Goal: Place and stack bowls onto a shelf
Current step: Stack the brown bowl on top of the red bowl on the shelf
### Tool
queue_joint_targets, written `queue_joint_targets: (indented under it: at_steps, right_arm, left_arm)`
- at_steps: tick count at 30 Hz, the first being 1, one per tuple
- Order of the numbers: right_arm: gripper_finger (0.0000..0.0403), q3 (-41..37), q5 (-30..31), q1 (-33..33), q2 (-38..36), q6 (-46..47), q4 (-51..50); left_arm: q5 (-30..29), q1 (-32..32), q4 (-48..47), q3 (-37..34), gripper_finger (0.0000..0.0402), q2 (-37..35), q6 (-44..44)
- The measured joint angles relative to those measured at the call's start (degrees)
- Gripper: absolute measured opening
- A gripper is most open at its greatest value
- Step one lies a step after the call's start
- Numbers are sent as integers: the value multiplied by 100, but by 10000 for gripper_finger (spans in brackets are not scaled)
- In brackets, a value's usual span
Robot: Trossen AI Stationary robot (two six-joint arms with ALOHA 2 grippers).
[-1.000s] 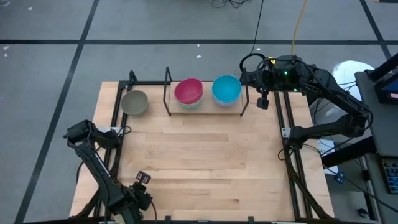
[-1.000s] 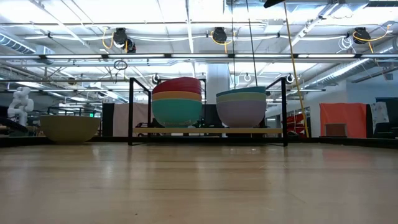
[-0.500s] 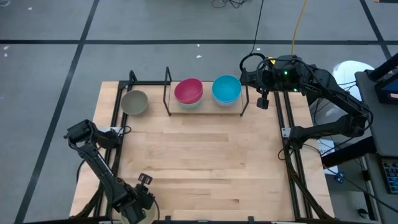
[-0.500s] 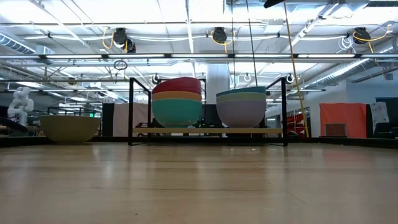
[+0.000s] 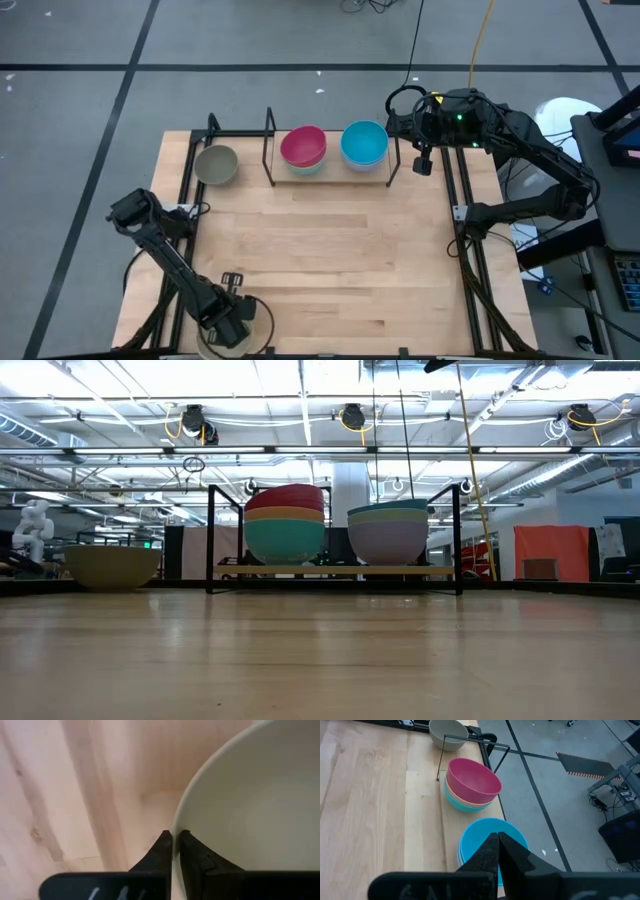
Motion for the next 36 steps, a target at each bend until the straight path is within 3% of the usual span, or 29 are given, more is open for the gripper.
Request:
queue_joint_targets:
  at_steps: [6, 13, 19, 26, 36]
  right_arm:
    - [0, 0, 0, 2, 0, -2, 0]
    - [0, 0, 0, 2, 2, -5, 2]
    - [0, 0, 0, 1, 1, -132, 0]
    - [0, 0, 0, 2, 1, -184, -24]
    - [0, 0, 11, 0, 2, -357, -112]
  left_arm:
    - [-208, 271, -572, -13, 14, -261, -671]
    - [-912, 728, -1350, -33, 8, -1143, -1477]
    - [-1009, 1239, -1893, -33, 8, -1796, -1733]
    - [-1243, 2008, -2059, 250, 8, -2219, -1242]
    - [-1970, 3437, -2123, 1774, 8, -2276, 472]
